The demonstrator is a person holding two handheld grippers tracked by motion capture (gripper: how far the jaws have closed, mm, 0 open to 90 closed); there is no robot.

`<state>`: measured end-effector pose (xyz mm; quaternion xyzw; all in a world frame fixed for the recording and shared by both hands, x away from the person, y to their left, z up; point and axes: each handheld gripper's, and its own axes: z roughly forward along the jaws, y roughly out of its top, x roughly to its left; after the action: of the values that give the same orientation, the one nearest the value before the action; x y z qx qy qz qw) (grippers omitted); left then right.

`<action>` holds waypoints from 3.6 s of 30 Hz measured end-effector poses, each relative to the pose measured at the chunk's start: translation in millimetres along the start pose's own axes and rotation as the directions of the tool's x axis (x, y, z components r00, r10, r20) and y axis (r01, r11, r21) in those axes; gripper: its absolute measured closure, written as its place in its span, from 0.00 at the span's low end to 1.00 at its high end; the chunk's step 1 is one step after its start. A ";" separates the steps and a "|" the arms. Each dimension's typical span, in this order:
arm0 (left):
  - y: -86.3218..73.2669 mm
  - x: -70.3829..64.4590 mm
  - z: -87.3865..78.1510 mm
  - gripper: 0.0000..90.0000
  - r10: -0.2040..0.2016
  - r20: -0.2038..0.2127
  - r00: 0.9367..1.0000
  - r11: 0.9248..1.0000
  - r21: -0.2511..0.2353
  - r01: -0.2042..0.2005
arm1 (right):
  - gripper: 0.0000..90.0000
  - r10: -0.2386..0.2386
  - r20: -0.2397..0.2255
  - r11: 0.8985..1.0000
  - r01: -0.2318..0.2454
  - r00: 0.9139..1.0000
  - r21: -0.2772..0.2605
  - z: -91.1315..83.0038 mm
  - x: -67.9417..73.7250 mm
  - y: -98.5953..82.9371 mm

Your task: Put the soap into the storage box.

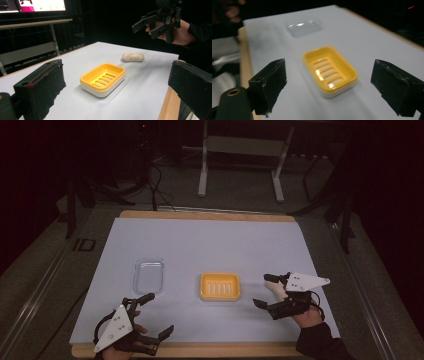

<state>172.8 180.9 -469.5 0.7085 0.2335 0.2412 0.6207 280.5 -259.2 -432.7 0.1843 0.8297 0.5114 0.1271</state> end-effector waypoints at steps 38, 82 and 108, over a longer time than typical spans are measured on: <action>-1.3 -0.4 2.3 0.01 -0.001 0.001 1.000 1.000 0.023 0.001 | 0.14 0.039 -0.150 0.772 0.065 0.988 0.632 14.4 -4.5 4.3; -2.0 0.9 2.4 0.01 -0.017 0.001 1.000 1.000 0.025 0.017 | 0.15 0.197 0.270 0.379 -0.328 0.942 0.865 9.3 -46.1 -30.5; -2.3 0.3 3.0 0.01 -0.015 0.008 1.000 0.999 0.030 0.014 | 0.15 0.294 0.344 0.619 -0.452 0.892 0.642 9.0 -82.2 -40.4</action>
<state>174.9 179.0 -472.1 0.7171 0.2396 0.2302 0.6127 351.0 -304.4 -471.0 0.4392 0.8861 0.1466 0.0217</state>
